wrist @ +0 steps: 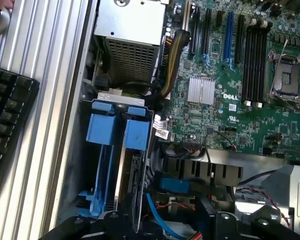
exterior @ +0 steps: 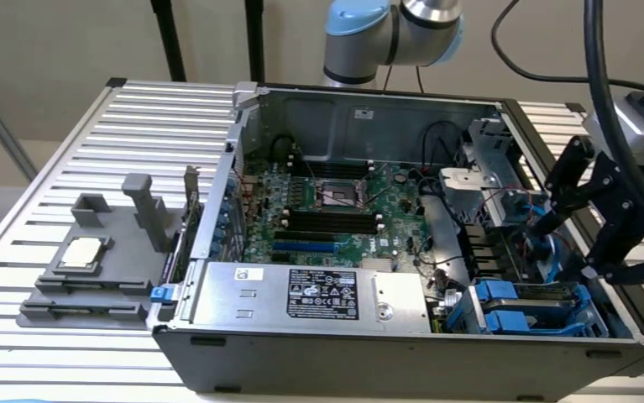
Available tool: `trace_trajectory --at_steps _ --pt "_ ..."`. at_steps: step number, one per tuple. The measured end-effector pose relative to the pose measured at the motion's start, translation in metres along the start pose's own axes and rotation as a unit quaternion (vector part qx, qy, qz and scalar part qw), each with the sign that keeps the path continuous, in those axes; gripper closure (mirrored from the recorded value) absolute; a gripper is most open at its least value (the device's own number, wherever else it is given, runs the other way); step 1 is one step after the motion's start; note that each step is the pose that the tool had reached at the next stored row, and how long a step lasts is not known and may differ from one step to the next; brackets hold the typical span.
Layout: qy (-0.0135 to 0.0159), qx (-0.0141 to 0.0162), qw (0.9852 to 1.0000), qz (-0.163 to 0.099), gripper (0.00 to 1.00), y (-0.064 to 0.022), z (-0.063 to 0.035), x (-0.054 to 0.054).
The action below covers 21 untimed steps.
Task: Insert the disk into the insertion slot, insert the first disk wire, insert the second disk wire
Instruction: 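Insert the first disk wire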
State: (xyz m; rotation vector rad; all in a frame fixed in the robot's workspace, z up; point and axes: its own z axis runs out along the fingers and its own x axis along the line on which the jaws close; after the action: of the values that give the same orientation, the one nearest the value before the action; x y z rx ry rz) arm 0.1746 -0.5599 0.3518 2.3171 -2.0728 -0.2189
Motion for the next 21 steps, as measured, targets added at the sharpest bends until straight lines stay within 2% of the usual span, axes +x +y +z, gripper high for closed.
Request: trace_trajectory --at_steps 7,11,13,16,21 --pt "0.0000 0.0000 1.0000 0.000 0.40 0.0197 0.0016 0.008" --pt "0.0001 0.0000 1.0000 0.000 0.40 0.0209 0.0011 0.014" --pt "-0.0001 -0.0004 1.0000 0.000 0.40 0.0196 0.0007 0.019" --pt "-0.0005 -0.0013 1.0000 0.000 0.40 0.0127 -0.0007 0.024" --pt "-0.0049 -0.0010 1.0000 -0.001 0.40 -0.0024 -0.0028 0.028"
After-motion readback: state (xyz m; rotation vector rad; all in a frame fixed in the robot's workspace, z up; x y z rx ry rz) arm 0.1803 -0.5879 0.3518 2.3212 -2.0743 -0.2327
